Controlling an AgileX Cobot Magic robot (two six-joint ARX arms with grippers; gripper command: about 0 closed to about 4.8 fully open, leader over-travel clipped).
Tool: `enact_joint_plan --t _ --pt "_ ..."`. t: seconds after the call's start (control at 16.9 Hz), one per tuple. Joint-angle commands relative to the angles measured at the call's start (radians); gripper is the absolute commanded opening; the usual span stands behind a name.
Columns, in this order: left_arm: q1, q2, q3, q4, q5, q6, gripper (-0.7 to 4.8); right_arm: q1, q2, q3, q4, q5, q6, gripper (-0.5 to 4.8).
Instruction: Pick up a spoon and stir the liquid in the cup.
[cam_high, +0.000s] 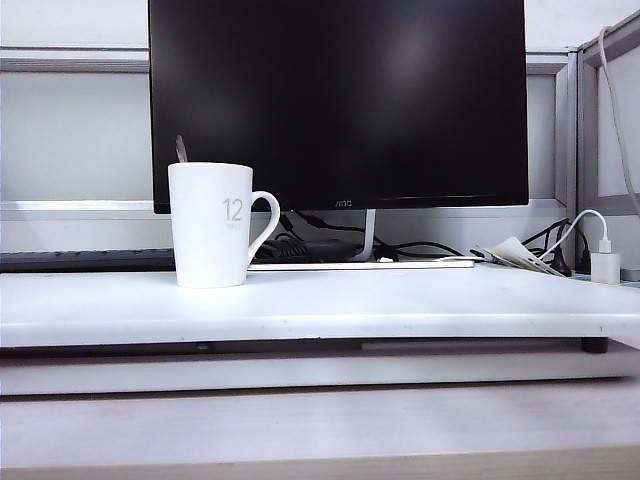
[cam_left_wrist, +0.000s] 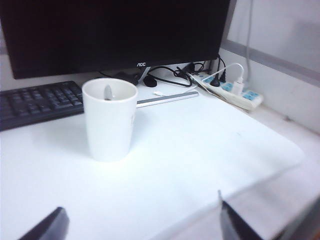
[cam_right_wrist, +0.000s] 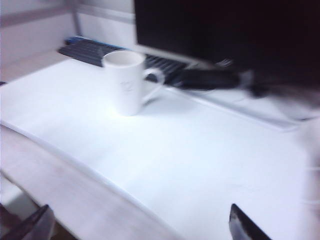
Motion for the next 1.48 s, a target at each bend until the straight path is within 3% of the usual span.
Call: enact_joint_plan --t 0.06,0.12,0.24,0.41,0.47,0.53,0.59,1.07,1.18,1.36,1.48 --pt "0.002 0.0 -0.181 0.209 -0.073 -0.188 4.06 0.005 0.028 -0.342 0.52 -0.019 0.107 4.79" --pt "0.002 0.0 -0.22 0.217 -0.089 -0.237 4.05 0.005 0.036 -0.44 0.635 -0.019 0.108 4.79" --pt "0.001 0.0 -0.28 0.219 -0.083 -0.243 4.05 0.005 0.031 -0.577 0.711 -0.019 0.116 4.79" --pt "0.0 0.0 -0.339 0.214 -0.082 -0.245 4.02 0.008 0.03 -0.575 0.584 -0.019 0.124 4.76" --pt "0.0 0.001 -0.346 0.221 -0.083 -0.249 3.11 0.008 0.031 -0.575 0.587 -0.019 0.124 3.09" --pt "0.001 0.001 -0.348 0.233 -0.082 -0.248 0.63 0.008 0.03 -0.575 0.589 -0.019 0.124 -0.1" --pt "0.001 0.001 -0.348 0.236 -0.082 -0.243 0.18 0.008 0.03 -0.575 0.586 -0.021 0.124 0.21" --pt "0.007 -0.012 -0.347 0.228 -0.081 -0.249 0.19 -0.007 0.013 -0.575 0.584 -0.024 0.124 0.22" --pt "0.087 -0.01 -0.349 0.23 -0.074 -0.249 0.19 -0.09 -0.046 -0.575 0.585 -0.035 0.124 0.22" --pt "0.305 -0.01 -0.356 0.251 -0.081 -0.249 0.19 -0.322 -0.129 -0.574 0.636 -0.026 0.124 0.22" --pt "0.406 -0.01 -0.357 0.251 -0.09 -0.249 0.19 -0.411 -0.129 -0.575 0.644 -0.016 0.124 0.22"
